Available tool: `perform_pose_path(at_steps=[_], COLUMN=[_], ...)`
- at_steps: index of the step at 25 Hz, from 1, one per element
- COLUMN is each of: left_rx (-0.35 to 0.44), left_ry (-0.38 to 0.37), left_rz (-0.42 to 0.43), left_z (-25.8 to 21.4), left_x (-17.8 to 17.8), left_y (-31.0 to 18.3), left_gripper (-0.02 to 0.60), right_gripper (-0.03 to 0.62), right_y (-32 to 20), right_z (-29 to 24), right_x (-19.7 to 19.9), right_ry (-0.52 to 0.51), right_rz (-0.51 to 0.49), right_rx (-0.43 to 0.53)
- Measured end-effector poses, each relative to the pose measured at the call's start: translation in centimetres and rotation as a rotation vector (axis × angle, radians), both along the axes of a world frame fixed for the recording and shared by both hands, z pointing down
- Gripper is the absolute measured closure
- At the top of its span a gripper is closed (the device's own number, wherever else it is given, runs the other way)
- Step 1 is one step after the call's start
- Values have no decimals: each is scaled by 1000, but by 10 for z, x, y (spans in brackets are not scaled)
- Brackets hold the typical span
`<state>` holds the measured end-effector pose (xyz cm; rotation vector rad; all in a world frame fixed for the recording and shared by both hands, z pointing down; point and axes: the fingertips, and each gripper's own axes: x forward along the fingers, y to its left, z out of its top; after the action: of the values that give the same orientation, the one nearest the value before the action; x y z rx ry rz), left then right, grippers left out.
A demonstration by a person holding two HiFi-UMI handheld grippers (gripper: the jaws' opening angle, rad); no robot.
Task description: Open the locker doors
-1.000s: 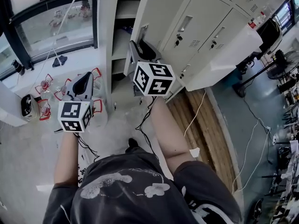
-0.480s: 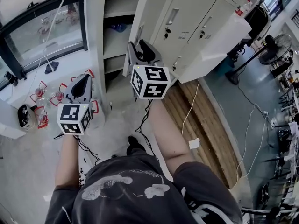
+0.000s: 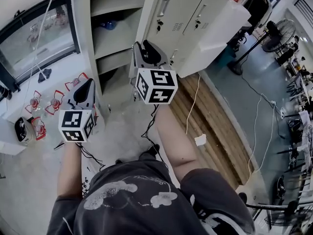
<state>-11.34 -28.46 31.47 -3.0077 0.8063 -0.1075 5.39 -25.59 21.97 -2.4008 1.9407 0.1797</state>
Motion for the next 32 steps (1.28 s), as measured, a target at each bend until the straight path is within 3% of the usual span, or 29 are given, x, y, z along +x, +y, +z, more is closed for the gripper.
perform_pose_path(at_steps=[18, 27, 32], left_rx=[22, 8, 6], left_ry=[-3, 10, -7], left_rz=[55, 10, -34], left_z=[-5, -5, 2], left_x=[88, 150, 168], left_y=[38, 56, 61], left_gripper=[572, 572, 572], right_gripper=[510, 511, 510], right_y=[57, 74, 75], right_z=[2, 1, 3], right_x=[73, 114, 122], right_ry=[-29, -64, -80], right_rz=[-14, -149, -222], right_rx=[32, 40, 57])
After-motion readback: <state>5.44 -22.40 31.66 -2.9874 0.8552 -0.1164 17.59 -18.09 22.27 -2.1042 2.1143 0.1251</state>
